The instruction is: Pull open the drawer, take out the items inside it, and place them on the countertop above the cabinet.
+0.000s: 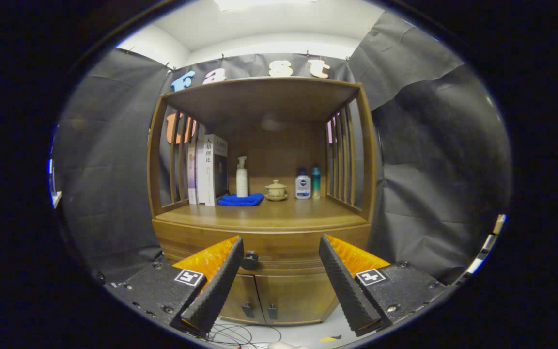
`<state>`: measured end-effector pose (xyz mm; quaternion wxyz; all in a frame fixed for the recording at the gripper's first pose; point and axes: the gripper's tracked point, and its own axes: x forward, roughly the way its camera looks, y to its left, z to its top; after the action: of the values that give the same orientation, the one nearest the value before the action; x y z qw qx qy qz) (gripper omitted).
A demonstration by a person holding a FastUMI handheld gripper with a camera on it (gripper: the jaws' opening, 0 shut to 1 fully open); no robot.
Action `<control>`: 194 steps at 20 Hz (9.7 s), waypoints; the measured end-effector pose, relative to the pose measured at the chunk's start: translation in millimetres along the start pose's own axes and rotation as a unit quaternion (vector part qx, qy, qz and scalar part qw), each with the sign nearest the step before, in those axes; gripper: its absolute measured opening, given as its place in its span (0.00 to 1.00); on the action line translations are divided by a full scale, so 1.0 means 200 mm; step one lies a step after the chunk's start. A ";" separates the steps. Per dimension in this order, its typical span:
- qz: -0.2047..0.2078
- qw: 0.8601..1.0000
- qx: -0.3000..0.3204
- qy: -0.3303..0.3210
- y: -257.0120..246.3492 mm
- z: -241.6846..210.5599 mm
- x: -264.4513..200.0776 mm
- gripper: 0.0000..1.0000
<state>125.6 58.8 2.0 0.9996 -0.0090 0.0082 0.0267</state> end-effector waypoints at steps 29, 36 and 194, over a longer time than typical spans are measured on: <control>-0.004 0.995 -0.014 0.096 0.25 -0.60 0.70 0.43; 0.000 0.995 -0.021 0.095 0.27 -0.60 0.59 0.38; -0.001 1.000 -0.007 -0.009 0.12 0.13 -0.35 0.99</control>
<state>55.0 79.8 28.6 0.9995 -0.0154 -0.0010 0.0263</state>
